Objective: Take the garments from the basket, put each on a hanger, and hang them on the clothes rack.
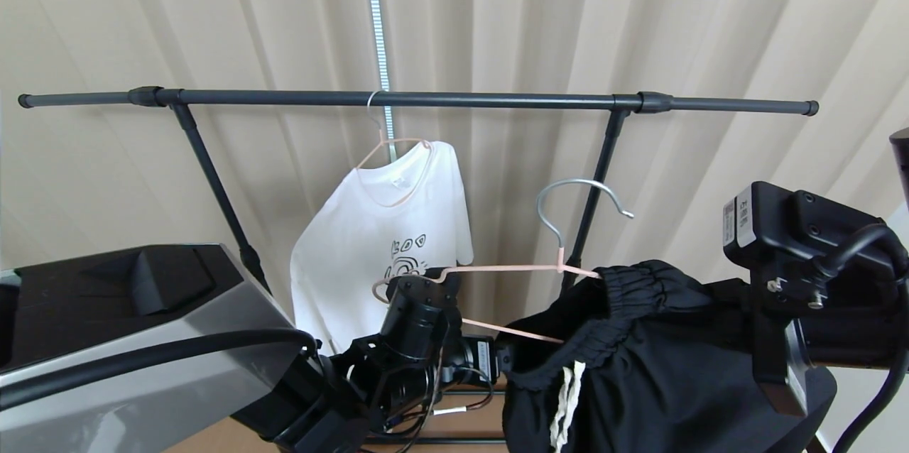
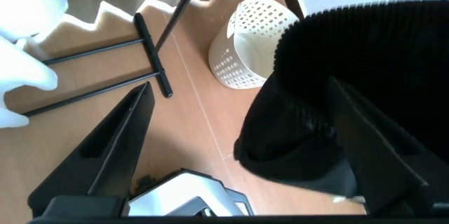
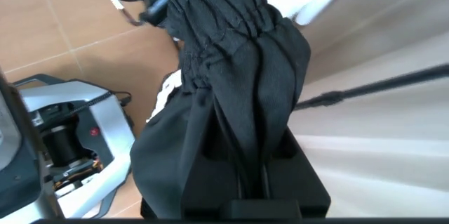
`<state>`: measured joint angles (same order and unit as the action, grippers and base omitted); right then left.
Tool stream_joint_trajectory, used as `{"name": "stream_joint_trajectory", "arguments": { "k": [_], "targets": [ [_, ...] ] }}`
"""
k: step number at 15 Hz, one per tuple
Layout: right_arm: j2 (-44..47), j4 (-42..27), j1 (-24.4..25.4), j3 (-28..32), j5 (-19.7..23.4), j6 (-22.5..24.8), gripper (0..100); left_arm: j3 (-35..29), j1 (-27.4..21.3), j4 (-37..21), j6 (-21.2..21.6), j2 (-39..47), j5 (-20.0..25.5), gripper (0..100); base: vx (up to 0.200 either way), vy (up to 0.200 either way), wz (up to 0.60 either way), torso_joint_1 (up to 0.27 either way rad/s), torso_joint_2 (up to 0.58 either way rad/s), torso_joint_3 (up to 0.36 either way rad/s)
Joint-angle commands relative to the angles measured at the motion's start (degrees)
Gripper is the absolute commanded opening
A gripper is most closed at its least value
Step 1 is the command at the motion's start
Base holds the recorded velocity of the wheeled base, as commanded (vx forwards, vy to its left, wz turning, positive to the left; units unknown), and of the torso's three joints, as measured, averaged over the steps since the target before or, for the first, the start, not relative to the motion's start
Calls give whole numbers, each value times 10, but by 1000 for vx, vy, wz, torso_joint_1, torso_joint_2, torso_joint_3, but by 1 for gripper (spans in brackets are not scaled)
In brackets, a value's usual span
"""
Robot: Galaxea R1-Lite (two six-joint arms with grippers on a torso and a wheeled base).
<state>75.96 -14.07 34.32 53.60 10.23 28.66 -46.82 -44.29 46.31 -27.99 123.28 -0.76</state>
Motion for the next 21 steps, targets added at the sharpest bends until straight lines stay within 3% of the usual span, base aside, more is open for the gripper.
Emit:
{"name": "stream_joint_trajectory", "arguments": {
  "k": [1, 10, 11, 16, 21],
  "targets": [
    [1, 0, 0, -8, 1, 3, 0, -1, 3, 7, -1, -11, 1, 100, 0, 0, 0, 0, 0, 0],
    [1, 42, 0, -9, 3, -12, 0, 21, -19, 7, 6, 21, 0, 100, 0, 0, 0, 0, 0, 0],
    [1, 42, 0, -9, 3, -12, 0, 21, -19, 7, 6, 21, 0, 0, 0, 0, 0, 0, 0, 0],
    [7, 43, -14, -9, 2, -12, 0, 32, -17, 7, 10, -7, -5, 0, 0, 0, 0, 0, 0, 0],
    [18, 44, -29, -5, 7, -12, 0, 61, -16, 21, 49, -53, -5, 0, 0, 0, 0, 0, 0, 0]
  ]
}}
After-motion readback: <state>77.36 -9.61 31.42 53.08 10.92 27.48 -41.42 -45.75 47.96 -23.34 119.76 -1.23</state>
